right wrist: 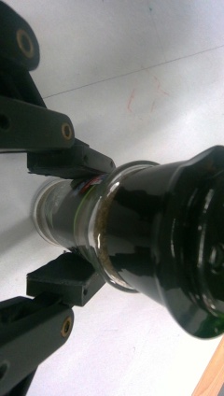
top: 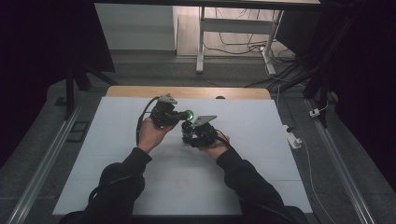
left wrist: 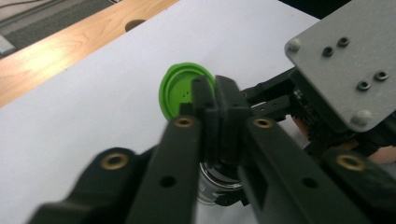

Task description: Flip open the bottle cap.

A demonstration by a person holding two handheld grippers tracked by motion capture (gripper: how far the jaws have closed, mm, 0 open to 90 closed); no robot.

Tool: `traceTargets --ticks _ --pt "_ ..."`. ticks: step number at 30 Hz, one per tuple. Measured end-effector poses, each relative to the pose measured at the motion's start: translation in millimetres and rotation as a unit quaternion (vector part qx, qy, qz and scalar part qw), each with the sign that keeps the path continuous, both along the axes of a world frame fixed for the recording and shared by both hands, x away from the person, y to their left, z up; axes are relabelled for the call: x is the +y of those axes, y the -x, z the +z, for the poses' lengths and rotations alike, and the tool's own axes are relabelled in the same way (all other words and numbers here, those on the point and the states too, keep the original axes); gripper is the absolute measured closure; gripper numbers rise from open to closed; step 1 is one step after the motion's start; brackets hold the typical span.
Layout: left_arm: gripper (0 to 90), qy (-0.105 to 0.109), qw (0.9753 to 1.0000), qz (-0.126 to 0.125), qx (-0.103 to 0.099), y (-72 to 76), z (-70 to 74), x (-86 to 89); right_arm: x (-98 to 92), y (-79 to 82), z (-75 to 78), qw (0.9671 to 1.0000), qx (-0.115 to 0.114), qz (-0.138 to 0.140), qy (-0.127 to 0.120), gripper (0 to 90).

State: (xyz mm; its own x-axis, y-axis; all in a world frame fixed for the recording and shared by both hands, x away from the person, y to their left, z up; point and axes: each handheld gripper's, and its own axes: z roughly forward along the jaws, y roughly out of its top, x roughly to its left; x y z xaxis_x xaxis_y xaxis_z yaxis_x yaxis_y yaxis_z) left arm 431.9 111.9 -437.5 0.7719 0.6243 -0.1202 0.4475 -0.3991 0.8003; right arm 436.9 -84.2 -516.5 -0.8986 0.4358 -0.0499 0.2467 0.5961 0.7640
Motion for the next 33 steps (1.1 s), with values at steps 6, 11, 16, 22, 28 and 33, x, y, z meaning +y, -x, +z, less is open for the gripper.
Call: traceTargets --ticks 6,11,16,22,28,33 --pt "70.3 -0.006 0.9999 0.009 -0.001 1.9 3.4 6.8 -0.1 0.1 -0.1 1.0000 0.001 0.000 -0.001 53.1" --pt "53.4 -0.006 1.0000 0.004 -0.001 7.4 5.8 13.7 -0.2 0.0 -0.1 1.0000 0.002 0.000 -0.001 53.2" --pt "36.1 -0.011 0.9999 -0.004 -0.002 16.3 8.8 19.5 -0.2 0.3 0.0 1.0000 0.003 -0.001 -0.001 53.1" --pt "21.3 -0.015 0.9999 -0.004 0.002 27.6 9.3 28.6 0.5 0.4 0.4 1.0000 0.004 -0.004 0.001 52.9" --pt "13.3 -0.017 0.9998 -0.005 0.004 37.8 7.6 35.7 2.7 1.8 1.3 0.9999 0.005 -0.011 0.009 51.9" --pt "8.6 -0.022 0.9997 -0.004 0.003 46.8 6.7 38.8 1.8 0.8 -1.9 0.9997 0.004 -0.013 0.022 44.3"
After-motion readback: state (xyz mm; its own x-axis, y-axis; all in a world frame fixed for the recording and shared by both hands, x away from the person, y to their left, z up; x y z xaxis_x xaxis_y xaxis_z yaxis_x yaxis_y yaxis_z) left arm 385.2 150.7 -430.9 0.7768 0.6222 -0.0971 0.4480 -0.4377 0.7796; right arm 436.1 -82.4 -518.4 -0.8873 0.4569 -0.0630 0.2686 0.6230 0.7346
